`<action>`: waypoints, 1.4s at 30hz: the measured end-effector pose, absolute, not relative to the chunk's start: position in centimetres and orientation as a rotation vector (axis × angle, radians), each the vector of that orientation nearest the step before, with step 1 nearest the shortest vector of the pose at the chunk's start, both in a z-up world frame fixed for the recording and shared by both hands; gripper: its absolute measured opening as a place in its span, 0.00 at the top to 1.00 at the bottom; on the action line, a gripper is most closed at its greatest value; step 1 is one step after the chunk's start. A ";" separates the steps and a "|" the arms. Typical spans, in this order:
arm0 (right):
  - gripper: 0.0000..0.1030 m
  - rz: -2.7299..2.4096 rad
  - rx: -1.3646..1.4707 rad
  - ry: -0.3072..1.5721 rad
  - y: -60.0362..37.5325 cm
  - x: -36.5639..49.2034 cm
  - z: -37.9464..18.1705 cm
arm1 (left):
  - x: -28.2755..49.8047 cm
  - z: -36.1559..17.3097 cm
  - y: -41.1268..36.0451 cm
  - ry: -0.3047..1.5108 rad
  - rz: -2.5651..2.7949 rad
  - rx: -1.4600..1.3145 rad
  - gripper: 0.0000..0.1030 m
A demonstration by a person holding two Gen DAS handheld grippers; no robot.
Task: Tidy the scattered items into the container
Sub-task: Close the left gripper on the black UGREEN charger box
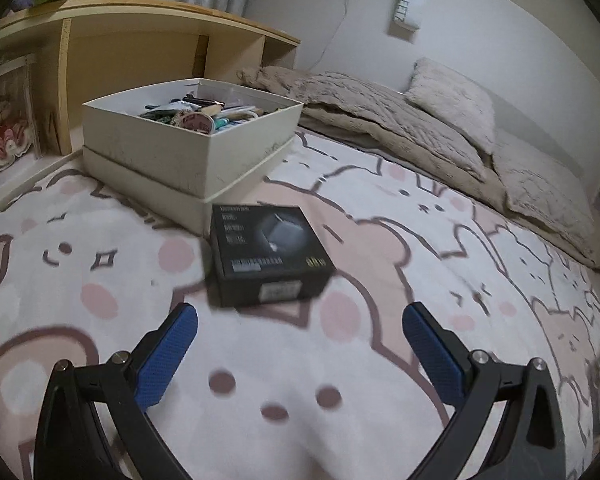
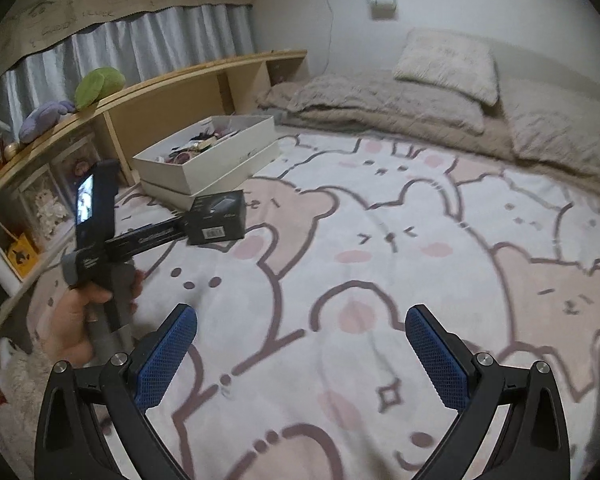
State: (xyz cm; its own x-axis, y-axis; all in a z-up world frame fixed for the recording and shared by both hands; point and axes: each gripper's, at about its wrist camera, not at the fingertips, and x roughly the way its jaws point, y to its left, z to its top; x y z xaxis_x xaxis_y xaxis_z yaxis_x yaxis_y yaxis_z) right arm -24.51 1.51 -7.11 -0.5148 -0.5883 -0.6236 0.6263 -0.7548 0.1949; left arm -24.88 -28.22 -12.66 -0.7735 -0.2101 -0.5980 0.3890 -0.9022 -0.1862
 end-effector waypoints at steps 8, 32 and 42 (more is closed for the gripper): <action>0.00 -2.189 0.991 -0.114 -1.7 -29.2 -7.5 | -29.1 -14.6 -30.0 0.383 -2.652 0.860 0.00; 0.00 -2.183 1.027 0.137 -16.6 -40.7 -7.5 | -32.5 -17.8 -31.2 0.486 -2.730 1.048 0.80; 0.00 -2.107 1.104 0.163 -23.5 -44.8 -11.1 | -32.3 -18.0 -32.6 0.698 -2.780 1.008 0.39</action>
